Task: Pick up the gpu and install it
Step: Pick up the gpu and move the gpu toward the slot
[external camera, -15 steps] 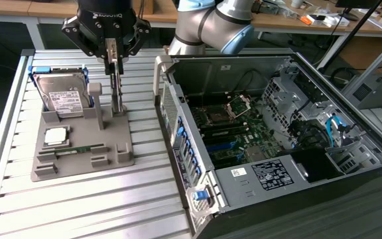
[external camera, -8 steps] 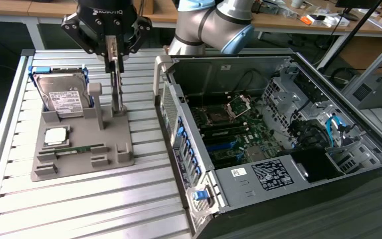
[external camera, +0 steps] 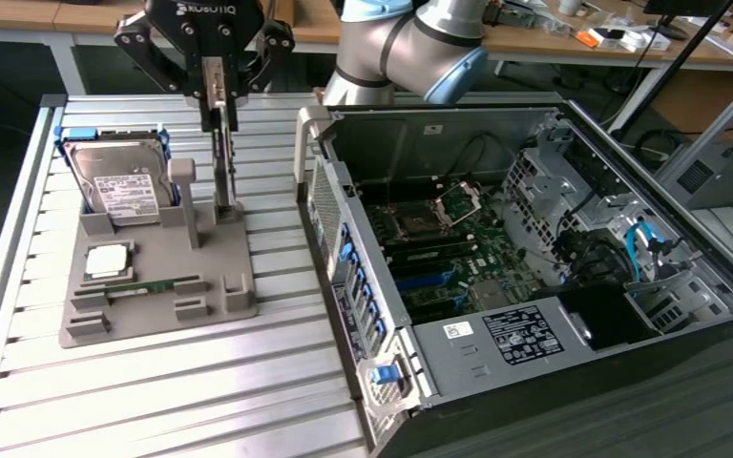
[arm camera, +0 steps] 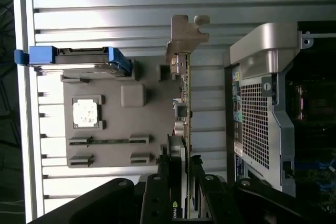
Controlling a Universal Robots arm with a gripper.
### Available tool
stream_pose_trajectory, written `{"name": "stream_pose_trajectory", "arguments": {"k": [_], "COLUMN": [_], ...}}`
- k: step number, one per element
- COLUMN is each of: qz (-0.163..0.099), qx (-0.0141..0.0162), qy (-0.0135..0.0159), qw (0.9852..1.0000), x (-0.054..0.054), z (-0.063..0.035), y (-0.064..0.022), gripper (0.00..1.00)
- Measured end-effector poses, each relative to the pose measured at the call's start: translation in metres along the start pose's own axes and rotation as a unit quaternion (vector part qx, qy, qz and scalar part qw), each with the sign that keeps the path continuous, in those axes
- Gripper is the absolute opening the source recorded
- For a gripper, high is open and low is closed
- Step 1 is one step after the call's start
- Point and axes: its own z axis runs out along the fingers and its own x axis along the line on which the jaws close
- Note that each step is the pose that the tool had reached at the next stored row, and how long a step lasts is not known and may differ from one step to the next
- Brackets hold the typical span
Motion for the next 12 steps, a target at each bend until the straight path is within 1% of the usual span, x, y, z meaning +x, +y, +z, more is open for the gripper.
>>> {"name": "stream_pose_trajectory", "arguments": {"k": [2,4,8,12], "qz": [0.000,0.000,0.000,0.000], "qx": [0.0000,0.0000,0.0000,0.0000], "qy": [0.0000,0.0000,0.0000,0.0000], "qw": [1.0000,1.0000,1.0000,1.0000], "x": [0.000,0.000,0.000,0.000], "z": [-0.0031,-0.0089,-0.0150,-0.0165], "y": [0.0001,0.0003,0.0006,0.0007], "gripper": [0.27,0.27,0.27,0.27]}}
